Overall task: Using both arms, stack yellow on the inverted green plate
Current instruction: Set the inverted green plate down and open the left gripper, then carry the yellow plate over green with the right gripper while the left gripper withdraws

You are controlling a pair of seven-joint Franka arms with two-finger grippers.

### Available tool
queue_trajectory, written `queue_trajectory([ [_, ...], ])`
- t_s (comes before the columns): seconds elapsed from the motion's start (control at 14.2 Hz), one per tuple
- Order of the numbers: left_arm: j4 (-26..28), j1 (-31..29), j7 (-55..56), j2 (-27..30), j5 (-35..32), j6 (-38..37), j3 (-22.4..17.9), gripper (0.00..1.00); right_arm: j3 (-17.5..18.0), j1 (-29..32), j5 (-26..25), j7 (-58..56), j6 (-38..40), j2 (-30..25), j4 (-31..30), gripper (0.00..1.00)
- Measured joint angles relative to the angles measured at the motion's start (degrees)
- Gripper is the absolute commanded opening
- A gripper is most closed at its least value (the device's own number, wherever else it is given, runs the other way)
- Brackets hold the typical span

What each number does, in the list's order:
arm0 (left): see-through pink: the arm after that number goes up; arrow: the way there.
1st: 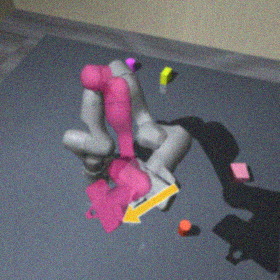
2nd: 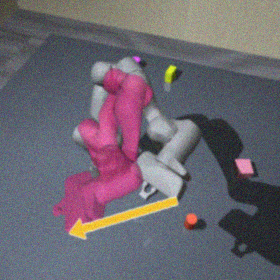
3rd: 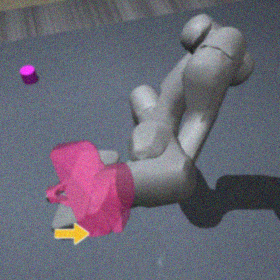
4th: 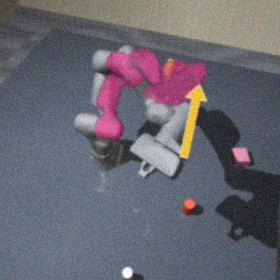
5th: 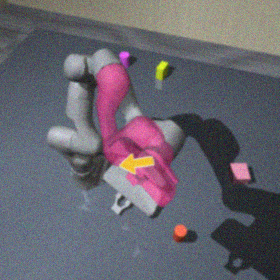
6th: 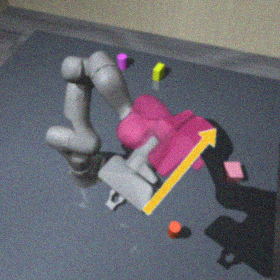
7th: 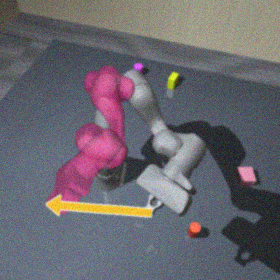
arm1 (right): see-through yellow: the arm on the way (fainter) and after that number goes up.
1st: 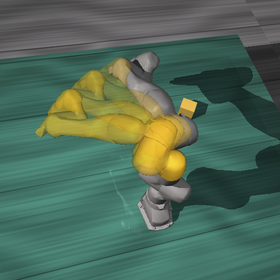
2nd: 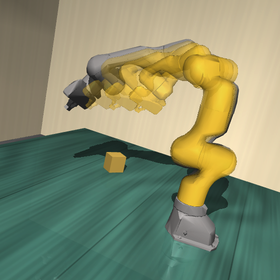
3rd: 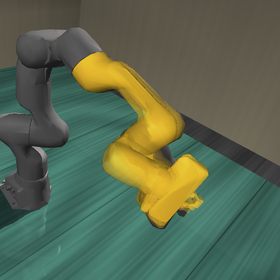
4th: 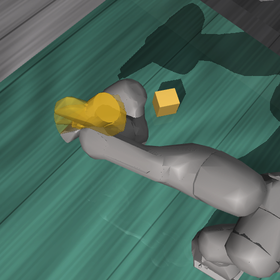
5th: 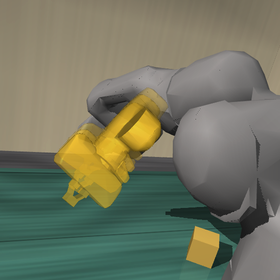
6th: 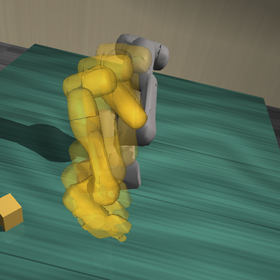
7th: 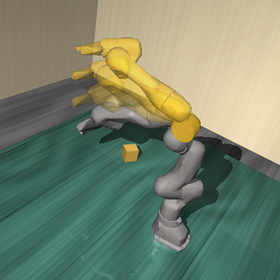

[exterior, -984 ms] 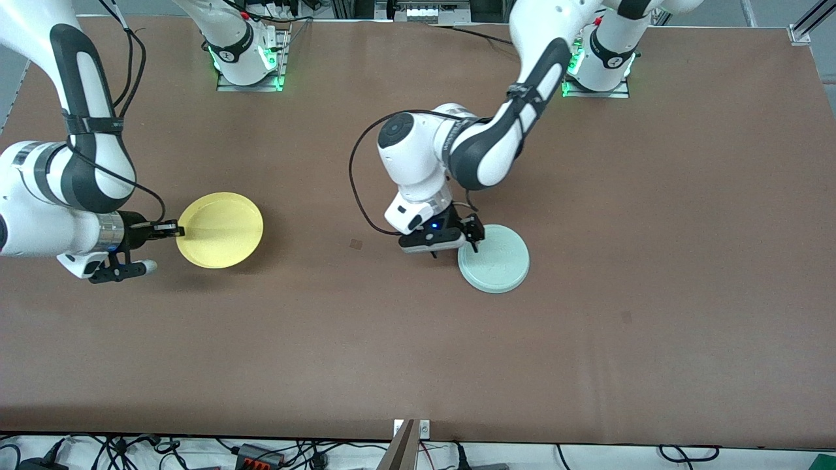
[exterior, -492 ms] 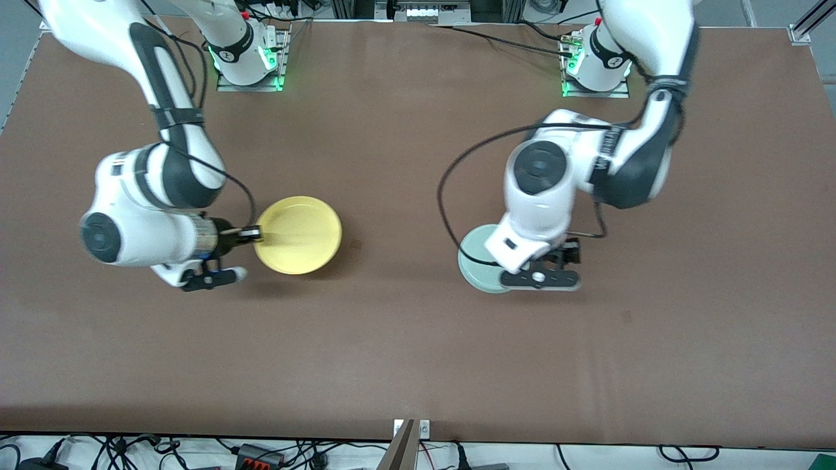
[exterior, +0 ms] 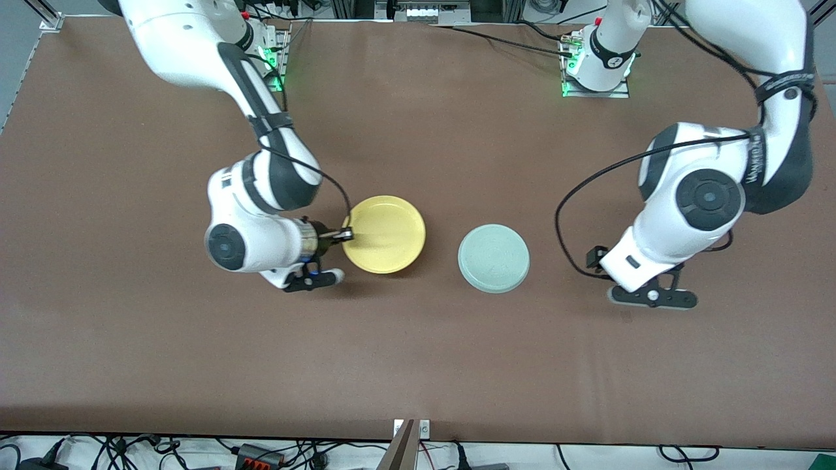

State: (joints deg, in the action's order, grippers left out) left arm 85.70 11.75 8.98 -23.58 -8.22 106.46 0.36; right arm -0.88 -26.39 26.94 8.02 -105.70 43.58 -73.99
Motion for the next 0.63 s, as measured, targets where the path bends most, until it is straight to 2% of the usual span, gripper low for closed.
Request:
queue_trajectory([
  [0.28, 7.97, -0.15, -2.15, 11.02, 2.96, -1.68, 0.63, 1.00, 0.02, -5.29, 3.48, 8.47, -4.25, 5.27, 6.77, 0.00],
  [0.63, 9.94, -0.15, -2.72, 20.10, 4.05, -10.16, 0.72, 1.00, 0.01, -12.60, 3.57, 17.16, -14.21, 8.91, 7.99, 0.00],
])
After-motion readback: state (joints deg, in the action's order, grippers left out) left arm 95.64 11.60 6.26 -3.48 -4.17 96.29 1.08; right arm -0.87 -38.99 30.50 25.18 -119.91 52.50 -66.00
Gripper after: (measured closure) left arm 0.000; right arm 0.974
